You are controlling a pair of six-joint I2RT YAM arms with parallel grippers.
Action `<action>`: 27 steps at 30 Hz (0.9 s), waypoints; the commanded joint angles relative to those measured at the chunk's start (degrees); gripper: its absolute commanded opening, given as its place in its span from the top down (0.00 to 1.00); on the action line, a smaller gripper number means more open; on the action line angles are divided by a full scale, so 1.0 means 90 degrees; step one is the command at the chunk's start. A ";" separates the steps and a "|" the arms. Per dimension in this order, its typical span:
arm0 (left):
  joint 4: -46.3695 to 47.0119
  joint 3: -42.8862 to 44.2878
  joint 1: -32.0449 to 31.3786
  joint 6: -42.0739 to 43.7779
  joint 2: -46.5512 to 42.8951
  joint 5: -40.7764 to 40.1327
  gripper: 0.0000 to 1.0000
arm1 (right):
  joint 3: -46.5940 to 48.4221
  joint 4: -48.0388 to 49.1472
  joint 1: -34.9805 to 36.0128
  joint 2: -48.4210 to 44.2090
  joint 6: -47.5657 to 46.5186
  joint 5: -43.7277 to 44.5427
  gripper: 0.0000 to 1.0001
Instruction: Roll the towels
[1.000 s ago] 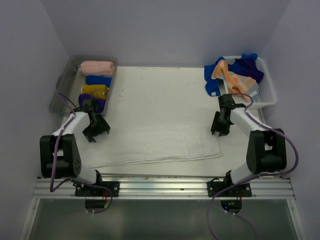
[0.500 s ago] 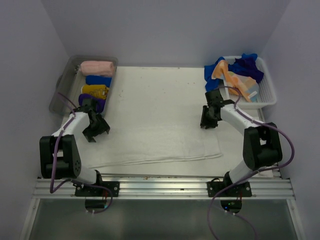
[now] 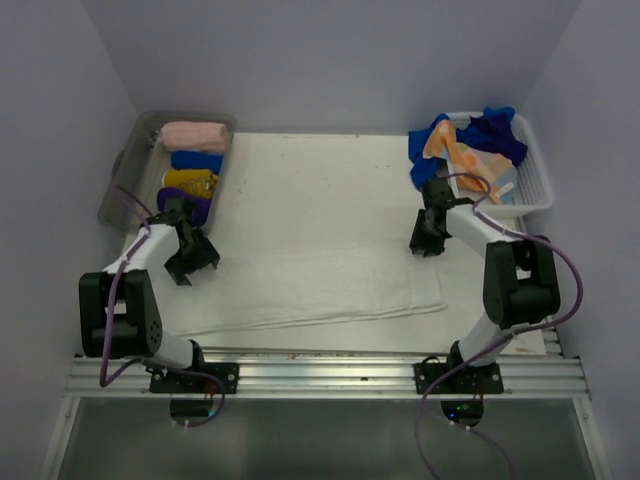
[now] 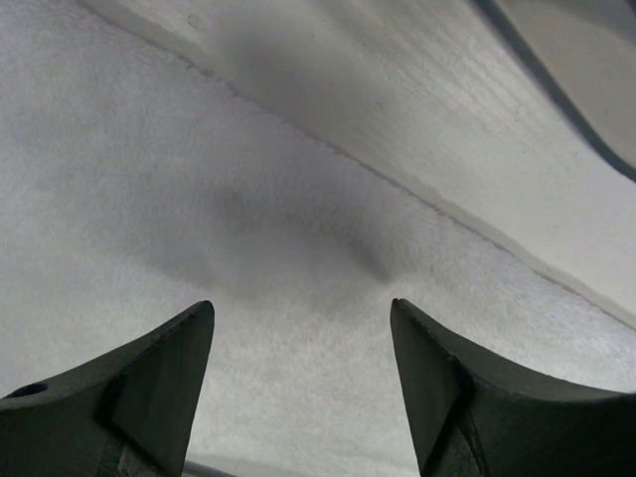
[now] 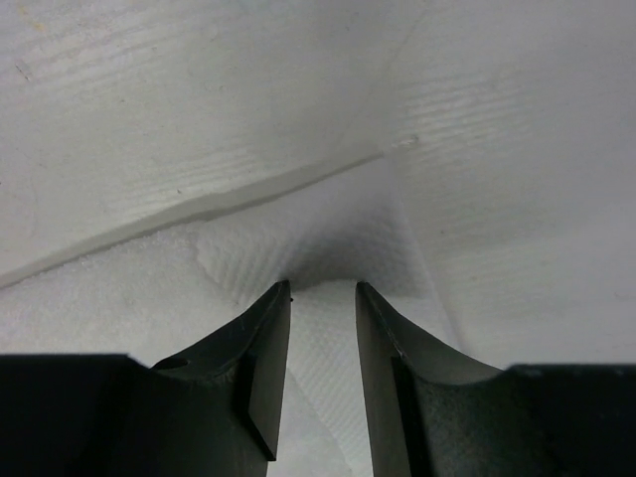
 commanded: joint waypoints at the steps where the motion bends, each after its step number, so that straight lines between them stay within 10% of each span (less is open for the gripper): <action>1: -0.0073 0.0097 0.0006 0.0104 -0.0203 -0.0135 0.24 | -0.0169 -0.0247 -0.0207 -0.0823 -0.0104 0.0466 0.62; 27: -0.0112 0.0145 0.0016 0.0085 -0.0272 -0.0174 0.24 | -0.1410 -0.0101 -0.0609 -0.1303 -0.0231 -0.0452 0.42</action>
